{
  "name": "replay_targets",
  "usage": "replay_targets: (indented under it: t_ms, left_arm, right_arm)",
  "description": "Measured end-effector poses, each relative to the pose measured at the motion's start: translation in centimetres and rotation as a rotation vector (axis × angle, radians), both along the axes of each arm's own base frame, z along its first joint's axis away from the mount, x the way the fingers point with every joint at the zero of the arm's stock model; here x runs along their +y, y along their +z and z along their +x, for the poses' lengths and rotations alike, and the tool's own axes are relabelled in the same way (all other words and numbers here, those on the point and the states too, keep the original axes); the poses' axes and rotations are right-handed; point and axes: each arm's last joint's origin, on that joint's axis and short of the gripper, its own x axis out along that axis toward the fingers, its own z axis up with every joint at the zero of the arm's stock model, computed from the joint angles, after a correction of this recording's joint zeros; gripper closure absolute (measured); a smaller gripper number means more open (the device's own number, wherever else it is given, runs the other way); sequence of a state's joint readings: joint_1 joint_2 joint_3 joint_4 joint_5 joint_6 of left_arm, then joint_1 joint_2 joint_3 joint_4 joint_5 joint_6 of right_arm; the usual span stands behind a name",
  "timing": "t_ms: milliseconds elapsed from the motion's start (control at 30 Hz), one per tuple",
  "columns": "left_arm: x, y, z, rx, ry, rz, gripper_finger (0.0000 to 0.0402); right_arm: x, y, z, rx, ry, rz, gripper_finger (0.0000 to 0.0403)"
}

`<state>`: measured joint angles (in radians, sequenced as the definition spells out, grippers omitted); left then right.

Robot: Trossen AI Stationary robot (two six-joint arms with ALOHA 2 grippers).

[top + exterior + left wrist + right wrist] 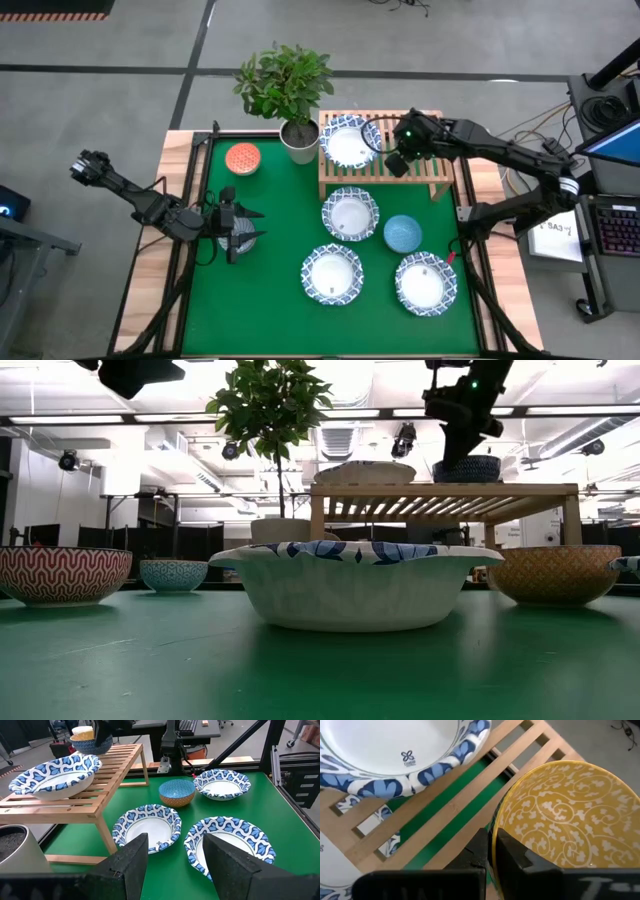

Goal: Place and stack bowls onto a shelf
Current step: Put the yellow bowl on the shelf, then stack the bottom left white plate on top of the white plate on the shelf

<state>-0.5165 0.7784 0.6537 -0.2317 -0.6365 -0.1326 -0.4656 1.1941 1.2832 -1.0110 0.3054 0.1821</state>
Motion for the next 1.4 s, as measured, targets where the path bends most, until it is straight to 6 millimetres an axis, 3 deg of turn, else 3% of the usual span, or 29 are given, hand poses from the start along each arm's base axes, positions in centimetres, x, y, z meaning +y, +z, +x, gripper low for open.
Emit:
replay_targets:
  t_ms: [500,833,1000,1200,1400]
  left_arm:
    - [0.0,0.0,0.0,0.001,0.0,0.001,0.0228]
    - [0.0,0.0,0.0,0.001,0.0,0.001,0.0228]
    - [0.0,0.0,0.0,-0.001,0.005,-0.014,0.0228]
    - [0.0,0.0,0.0,-0.006,0.014,-0.046,0.0228]
    - [0.0,0.0,0.0,-0.018,0.041,-0.112,0.0228]
  right_arm:
    - [-0.6,-0.7,1.0,0.035,0.012,-0.037,0.0387]
    - [-0.7,-0.5,1.0,0.024,0.005,-0.045,0.029]
    - [-0.3,1.9,0.9,-0.07,-0.006,-0.059,0.0255]
    - [2.3,3.9,1.9,-0.192,0.164,0.009,0.0248]
    - [7.4,3.2,3.8,-0.225,0.383,0.018,0.026]
